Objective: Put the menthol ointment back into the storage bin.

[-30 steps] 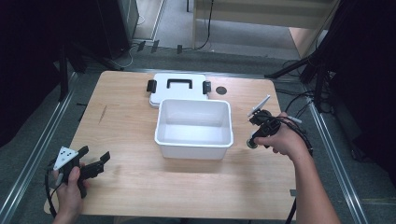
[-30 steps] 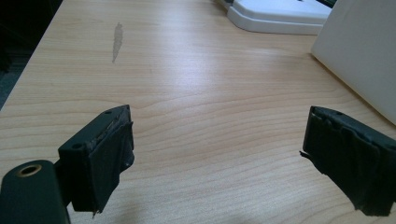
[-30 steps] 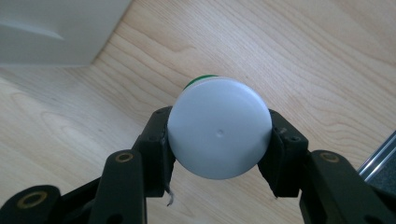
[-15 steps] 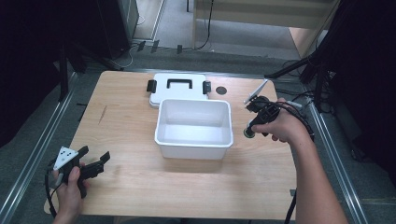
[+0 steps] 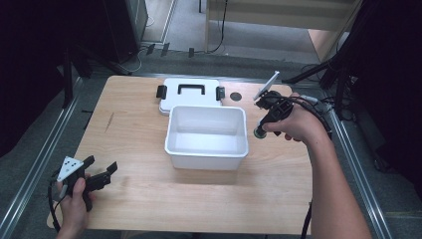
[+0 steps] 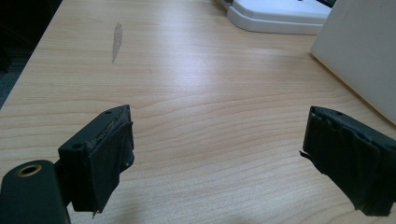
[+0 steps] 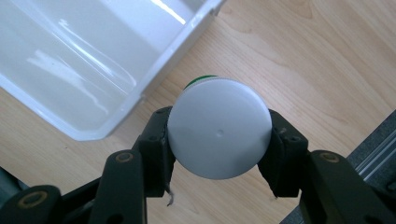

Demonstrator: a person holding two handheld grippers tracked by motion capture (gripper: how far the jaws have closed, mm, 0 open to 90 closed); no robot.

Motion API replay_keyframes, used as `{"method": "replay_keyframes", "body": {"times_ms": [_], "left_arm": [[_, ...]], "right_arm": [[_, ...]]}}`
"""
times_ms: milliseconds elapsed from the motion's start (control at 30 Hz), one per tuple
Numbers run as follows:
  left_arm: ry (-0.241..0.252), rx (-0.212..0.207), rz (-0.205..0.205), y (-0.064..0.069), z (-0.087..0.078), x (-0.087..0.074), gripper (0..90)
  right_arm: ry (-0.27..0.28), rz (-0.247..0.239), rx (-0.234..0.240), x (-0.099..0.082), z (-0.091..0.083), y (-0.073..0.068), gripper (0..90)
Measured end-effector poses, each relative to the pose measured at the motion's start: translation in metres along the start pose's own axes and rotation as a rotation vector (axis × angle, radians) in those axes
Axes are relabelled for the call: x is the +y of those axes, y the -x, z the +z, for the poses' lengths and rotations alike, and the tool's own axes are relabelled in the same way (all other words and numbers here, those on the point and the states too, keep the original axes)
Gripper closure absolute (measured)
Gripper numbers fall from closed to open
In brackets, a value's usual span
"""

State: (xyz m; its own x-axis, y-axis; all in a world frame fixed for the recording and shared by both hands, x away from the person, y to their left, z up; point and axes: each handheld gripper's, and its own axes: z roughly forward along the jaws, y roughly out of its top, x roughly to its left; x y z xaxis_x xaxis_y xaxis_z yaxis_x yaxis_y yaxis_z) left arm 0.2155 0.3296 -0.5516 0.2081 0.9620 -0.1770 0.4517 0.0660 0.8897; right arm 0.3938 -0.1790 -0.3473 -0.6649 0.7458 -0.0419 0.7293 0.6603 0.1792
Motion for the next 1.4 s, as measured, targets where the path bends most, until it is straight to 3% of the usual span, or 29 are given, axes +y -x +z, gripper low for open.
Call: {"method": "replay_keyframes", "body": {"times_ms": [500,867,1133,1400], "left_arm": [[-0.004,-0.003,0.002,0.0,0.0,0.0,9.1],[-0.005,-0.003,0.001,0.0,0.0,0.0,9.1],[-0.007,-0.004,0.002,0.0,0.0,0.0,9.1],[-0.007,-0.003,0.001,0.0,0.001,0.0,9.1]], "right_arm": [[0.007,-0.055,0.011,0.026,-0.017,-0.02,51.6],[0.001,-0.109,0.029,0.043,-0.008,-0.038,51.6],[0.022,-0.261,0.039,0.047,0.003,-0.047,51.5],[0.004,-0.319,0.04,0.048,0.022,-0.051,51.5]]}}
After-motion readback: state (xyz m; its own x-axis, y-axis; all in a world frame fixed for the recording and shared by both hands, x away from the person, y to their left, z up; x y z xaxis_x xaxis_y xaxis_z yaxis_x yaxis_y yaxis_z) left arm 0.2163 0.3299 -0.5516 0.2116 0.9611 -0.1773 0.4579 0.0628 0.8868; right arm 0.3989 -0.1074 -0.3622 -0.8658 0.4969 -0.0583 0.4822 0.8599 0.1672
